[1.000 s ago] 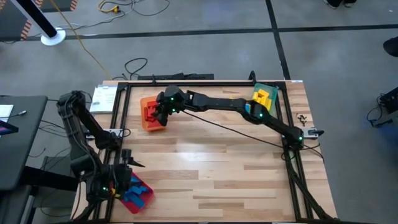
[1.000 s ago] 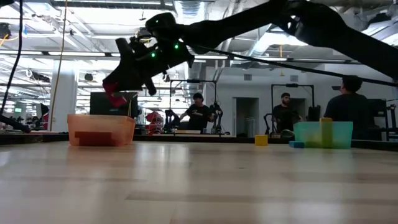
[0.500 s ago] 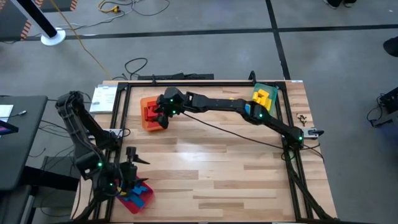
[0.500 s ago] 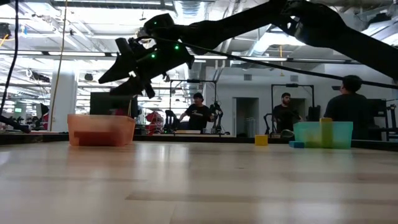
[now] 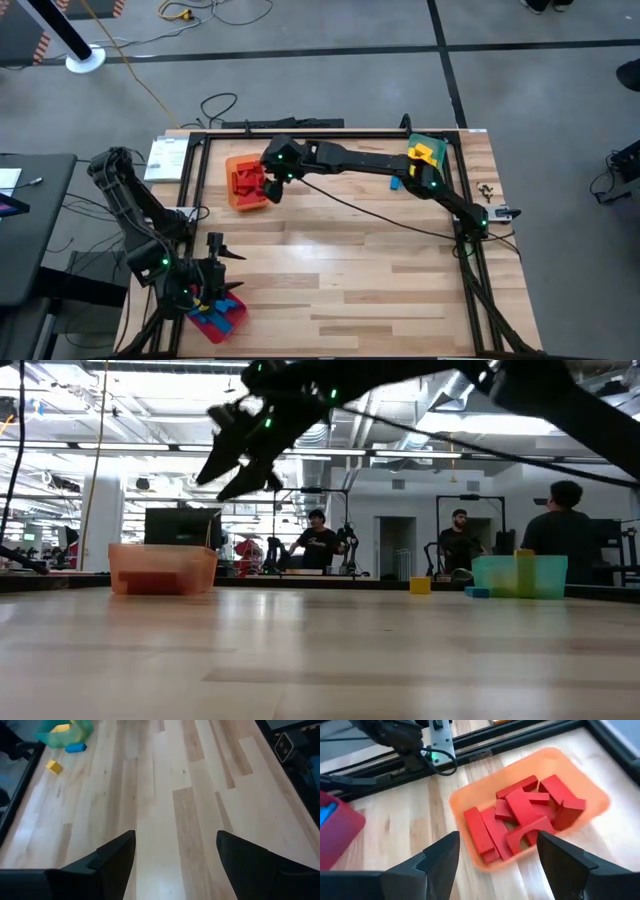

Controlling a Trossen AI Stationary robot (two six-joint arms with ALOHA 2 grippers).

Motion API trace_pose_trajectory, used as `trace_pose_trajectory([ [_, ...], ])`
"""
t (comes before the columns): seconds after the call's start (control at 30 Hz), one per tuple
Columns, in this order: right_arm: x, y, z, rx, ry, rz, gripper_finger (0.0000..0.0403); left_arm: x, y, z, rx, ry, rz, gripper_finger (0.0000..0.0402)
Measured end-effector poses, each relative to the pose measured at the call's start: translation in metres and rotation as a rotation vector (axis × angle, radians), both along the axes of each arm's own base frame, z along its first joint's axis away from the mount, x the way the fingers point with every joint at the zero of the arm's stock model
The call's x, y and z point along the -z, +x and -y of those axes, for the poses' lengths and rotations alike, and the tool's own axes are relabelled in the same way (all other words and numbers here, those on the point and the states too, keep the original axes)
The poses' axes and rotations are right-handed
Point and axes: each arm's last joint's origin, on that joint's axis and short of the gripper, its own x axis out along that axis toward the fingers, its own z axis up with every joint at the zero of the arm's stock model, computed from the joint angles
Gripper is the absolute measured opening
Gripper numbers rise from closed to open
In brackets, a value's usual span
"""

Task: Sort blocks
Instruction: Move the yellow wooden block to the middle left of the table

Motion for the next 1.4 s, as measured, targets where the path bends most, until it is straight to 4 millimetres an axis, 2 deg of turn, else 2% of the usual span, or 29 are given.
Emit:
trace_pose_trajectory([
  [0.3,-0.067,-0.045,-0.049,0.021,-0.122,-0.132,0.0276,-0.003,0.021,-0.016,-0.079,0.116,0.052,0.0274],
  [0.47,-0.102,-0.084,-0.082,0.069,-0.183,-0.255,0.0276,-0.008,0.040,-0.029,-0.100,0.193,0.067,0.0274],
  [0.77,-0.144,-0.149,-0.140,0.149,-0.221,-0.355,0.0276,-0.020,0.081,-0.069,-0.121,0.253,0.102,0.0274],
  [0.9,-0.152,-0.169,-0.165,0.174,-0.239,-0.380,0.0276,-0.029,0.099,-0.091,-0.088,0.231,0.155,0.0274],
  [1.17,-0.148,-0.194,-0.214,0.200,-0.239,-0.425,0.0276,-0.044,0.121,-0.138,-0.073,0.222,0.291,0.0274],
  [1.4,-0.137,-0.207,-0.253,0.213,-0.208,-0.411,0.0276,-0.040,0.152,-0.175,-0.049,0.260,0.395,0.0274],
])
